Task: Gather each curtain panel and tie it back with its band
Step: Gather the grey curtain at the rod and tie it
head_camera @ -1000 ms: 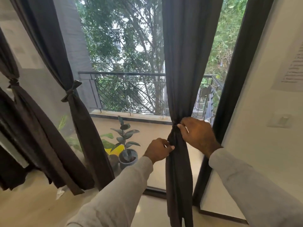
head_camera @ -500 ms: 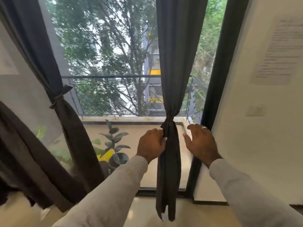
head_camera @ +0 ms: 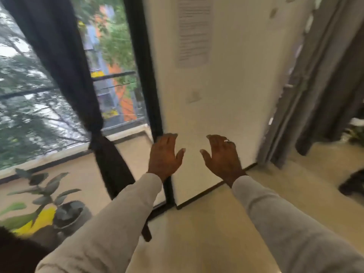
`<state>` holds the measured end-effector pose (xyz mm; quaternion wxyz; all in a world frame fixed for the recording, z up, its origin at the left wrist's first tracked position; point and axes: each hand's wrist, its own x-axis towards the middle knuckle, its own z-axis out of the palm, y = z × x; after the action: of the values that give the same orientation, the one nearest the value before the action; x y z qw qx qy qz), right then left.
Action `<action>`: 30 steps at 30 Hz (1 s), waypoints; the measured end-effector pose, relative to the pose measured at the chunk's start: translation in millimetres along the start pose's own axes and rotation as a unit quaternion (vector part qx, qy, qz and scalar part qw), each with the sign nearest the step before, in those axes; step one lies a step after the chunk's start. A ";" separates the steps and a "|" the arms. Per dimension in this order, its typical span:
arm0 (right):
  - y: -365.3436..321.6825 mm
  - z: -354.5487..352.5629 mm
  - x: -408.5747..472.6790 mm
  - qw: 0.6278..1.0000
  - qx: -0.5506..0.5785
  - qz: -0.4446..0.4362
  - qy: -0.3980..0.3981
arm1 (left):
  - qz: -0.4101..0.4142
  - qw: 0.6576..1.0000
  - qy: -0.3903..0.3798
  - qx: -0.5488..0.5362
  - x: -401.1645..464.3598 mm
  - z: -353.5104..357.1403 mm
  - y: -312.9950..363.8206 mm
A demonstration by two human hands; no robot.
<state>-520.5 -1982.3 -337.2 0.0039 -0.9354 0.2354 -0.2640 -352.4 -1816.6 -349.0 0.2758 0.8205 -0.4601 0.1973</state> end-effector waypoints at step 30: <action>613.4 -92.4 102.0 0.952 -0.101 0.289 -0.018 | 0.243 0.954 -0.101 -0.141 412.8 400.7 460.2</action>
<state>-758.6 -2562.0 -288.1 -0.0105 -0.8272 0.5212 -0.2098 -516.1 -2532.9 -294.4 0.2843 0.6520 -0.6946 0.1075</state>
